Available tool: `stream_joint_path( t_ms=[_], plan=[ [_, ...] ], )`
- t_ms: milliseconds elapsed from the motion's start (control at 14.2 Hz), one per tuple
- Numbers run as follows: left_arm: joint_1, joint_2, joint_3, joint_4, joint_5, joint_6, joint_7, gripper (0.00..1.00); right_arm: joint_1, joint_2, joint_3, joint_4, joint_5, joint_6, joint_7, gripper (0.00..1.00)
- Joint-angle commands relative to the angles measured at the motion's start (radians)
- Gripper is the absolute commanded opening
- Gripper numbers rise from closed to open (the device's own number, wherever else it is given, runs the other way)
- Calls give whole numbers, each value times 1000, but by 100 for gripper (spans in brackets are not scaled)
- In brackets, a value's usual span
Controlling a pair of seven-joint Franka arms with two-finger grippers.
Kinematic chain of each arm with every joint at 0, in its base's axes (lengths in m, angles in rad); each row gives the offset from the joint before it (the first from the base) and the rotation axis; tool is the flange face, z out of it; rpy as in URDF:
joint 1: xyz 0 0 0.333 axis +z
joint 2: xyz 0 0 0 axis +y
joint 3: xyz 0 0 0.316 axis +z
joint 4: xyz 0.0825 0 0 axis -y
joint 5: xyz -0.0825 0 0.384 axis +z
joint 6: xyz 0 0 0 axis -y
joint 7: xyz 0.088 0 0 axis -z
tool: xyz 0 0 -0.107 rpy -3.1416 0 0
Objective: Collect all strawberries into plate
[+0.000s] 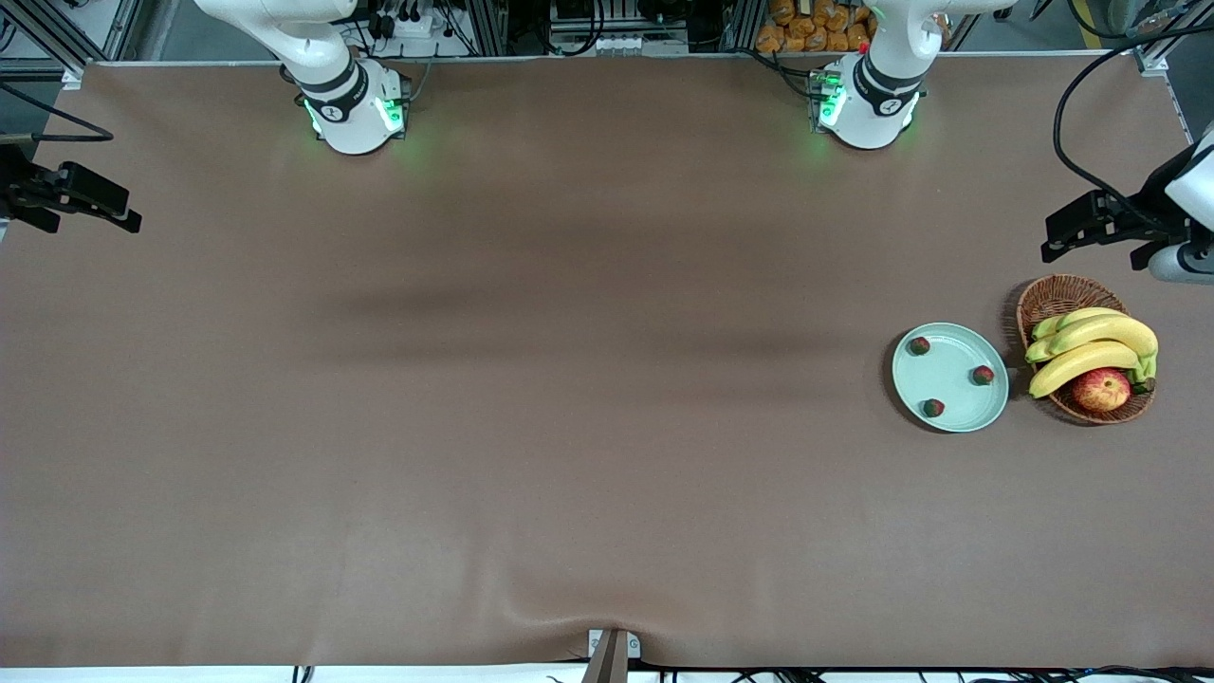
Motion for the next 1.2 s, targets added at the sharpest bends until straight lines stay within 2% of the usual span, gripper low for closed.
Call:
stream_joint_path(
  t_ms=[0,1130],
  plan=[
    [-22,-30,11,-43,-12,35,-104,100,-18,-5,13,1,-15,-10,-5,100],
    [-30,-21,9,-35,-6,30,-126,100,-18,-3,13,2,-15,-8,-5,100]
  ],
)
